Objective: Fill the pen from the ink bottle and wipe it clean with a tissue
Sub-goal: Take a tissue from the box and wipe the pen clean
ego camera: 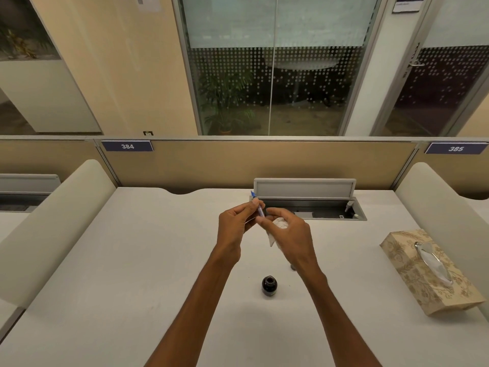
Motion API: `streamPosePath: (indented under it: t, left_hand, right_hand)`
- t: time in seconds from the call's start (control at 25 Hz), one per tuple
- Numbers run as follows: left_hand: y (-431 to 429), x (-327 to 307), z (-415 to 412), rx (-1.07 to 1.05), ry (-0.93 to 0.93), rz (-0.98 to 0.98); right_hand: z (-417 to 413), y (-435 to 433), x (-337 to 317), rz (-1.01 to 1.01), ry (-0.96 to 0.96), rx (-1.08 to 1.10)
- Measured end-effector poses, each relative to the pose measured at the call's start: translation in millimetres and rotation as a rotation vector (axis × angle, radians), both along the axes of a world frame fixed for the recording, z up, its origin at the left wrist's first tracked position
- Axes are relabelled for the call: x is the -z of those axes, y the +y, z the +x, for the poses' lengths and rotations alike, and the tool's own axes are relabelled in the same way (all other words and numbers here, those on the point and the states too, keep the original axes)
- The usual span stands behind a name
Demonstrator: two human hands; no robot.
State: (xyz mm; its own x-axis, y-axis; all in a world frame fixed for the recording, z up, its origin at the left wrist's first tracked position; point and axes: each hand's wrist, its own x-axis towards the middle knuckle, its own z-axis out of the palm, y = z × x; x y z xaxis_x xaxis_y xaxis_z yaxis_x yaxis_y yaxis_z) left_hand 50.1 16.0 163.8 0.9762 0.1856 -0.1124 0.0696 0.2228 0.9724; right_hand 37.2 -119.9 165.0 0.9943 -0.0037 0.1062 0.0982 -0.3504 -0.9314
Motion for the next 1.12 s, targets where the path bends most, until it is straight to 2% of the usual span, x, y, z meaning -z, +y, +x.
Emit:
streamPosePath:
  t: [0.08, 0.16, 0.2, 0.32, 0.36, 0.4, 0.52, 0.6, 1.12]
  left_hand:
    - [-2, 0, -1, -0.01, 0.002, 0.018]
    - [-5, 2, -2, -0.006, 0.006, 0.025]
    - [-6, 3, -3, -0.002, 0.007, 0.026]
    - [-6, 2, -5, 0.018, -0.005, 0.033]
    - [-5, 2, -5, 0.02, -0.008, 0.037]
    - [-5, 1, -6, 0.017, -0.011, 0.043]
    - [-9, 0, -7, 0.008, -0.009, 0.054]
    - [-11, 2, -8, 0.017, -0.003, 0.063]
    - [-16, 7, -9, 0.072, 0.043, 0.1]
  right_hand:
    - [-1, -1, 1, -0.252, -0.108, 0.091]
    - [-3, 1, 1, -0.338, -0.174, 0.142]
    - [-3, 1, 1, -0.301, -0.165, 0.135]
    - [-2, -3, 0, 0.1, 0.057, 0.0]
    - [-4, -4, -1, 0.175, 0.093, -0.019]
    - [-5, -5, -2, 0.143, 0.083, -0.004]
    - [-7, -5, 0, -0.245, -0.079, 0.122]
    - [-7, -4, 1, -0.308, -0.15, 0.149]
    - [-6, -20, 5, 0.027, -0.018, -0.003]
